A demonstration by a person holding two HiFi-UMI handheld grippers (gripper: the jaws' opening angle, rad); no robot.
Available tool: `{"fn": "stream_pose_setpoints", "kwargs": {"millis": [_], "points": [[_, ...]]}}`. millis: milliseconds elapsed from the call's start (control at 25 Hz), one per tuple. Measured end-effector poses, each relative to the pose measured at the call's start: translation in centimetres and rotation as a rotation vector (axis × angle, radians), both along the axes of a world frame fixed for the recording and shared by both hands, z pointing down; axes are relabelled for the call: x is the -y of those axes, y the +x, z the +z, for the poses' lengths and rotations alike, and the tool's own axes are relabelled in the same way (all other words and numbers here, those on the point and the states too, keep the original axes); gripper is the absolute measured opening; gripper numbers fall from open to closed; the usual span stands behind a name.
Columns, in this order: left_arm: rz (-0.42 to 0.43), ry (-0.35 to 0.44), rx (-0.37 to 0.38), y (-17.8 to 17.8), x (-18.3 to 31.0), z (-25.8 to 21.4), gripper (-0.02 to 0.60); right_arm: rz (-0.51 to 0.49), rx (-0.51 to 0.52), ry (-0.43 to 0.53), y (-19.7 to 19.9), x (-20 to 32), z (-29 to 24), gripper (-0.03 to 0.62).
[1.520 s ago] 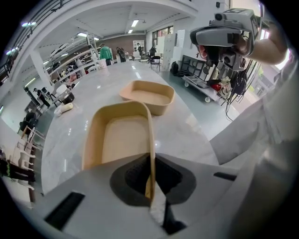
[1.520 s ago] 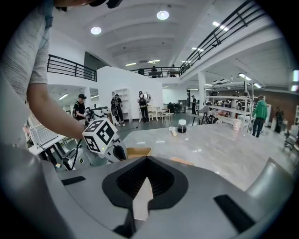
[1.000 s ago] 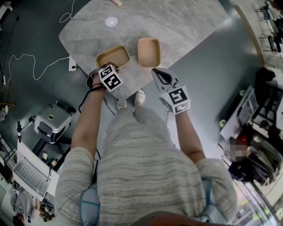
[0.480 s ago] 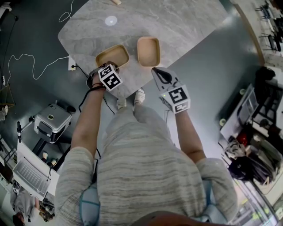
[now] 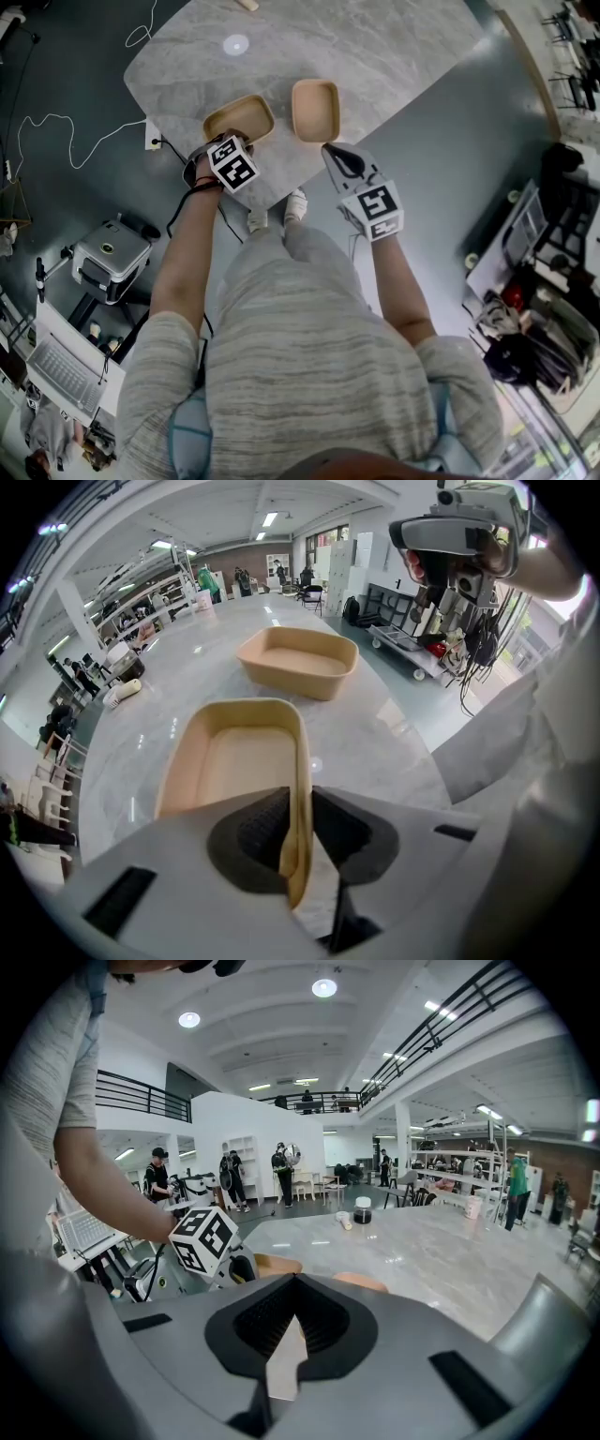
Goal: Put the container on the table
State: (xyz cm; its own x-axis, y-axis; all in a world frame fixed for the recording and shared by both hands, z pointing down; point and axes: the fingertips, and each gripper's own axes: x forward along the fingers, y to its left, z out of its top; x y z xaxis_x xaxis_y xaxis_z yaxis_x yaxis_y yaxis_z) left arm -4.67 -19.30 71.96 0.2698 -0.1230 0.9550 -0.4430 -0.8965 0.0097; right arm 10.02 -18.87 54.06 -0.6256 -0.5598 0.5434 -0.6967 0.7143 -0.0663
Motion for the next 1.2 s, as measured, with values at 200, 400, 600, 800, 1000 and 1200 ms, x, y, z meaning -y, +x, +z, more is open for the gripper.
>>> {"fn": "stream_pose_setpoints", "kwargs": {"millis": [200, 400, 600, 800, 1000, 1200], "points": [[0.003, 0.002, -0.020, 0.2, 0.1, -0.5, 0.052, -0.005, -0.001, -0.002, -0.2, 0.0, 0.0, 0.002], [0.011, 0.005, -0.044, 0.5, 0.1, -1.4, 0.052, -0.007, 0.001, 0.000, -0.3, -0.1, -0.3, 0.002], [0.002, 0.029, -0.060, 0.3, 0.2, -2.1, 0.052, -0.013, 0.001, 0.005, -0.5, -0.1, -0.4, 0.002], [-0.026, 0.058, -0.098, 0.5, 0.6, -3.5, 0.052, -0.017, -0.001, 0.012, -0.5, -0.1, -0.7, 0.002], [-0.080, 0.099, -0.144, 0.6, 1.2, -5.0, 0.052, -0.022, 0.000, 0.019, -0.7, -0.2, -0.9, 0.002], [-0.147, 0.129, -0.215, 0.8, 1.3, -6.4, 0.052, -0.026, 0.000, 0.030, -1.0, -0.4, -1.3, 0.002]]}}
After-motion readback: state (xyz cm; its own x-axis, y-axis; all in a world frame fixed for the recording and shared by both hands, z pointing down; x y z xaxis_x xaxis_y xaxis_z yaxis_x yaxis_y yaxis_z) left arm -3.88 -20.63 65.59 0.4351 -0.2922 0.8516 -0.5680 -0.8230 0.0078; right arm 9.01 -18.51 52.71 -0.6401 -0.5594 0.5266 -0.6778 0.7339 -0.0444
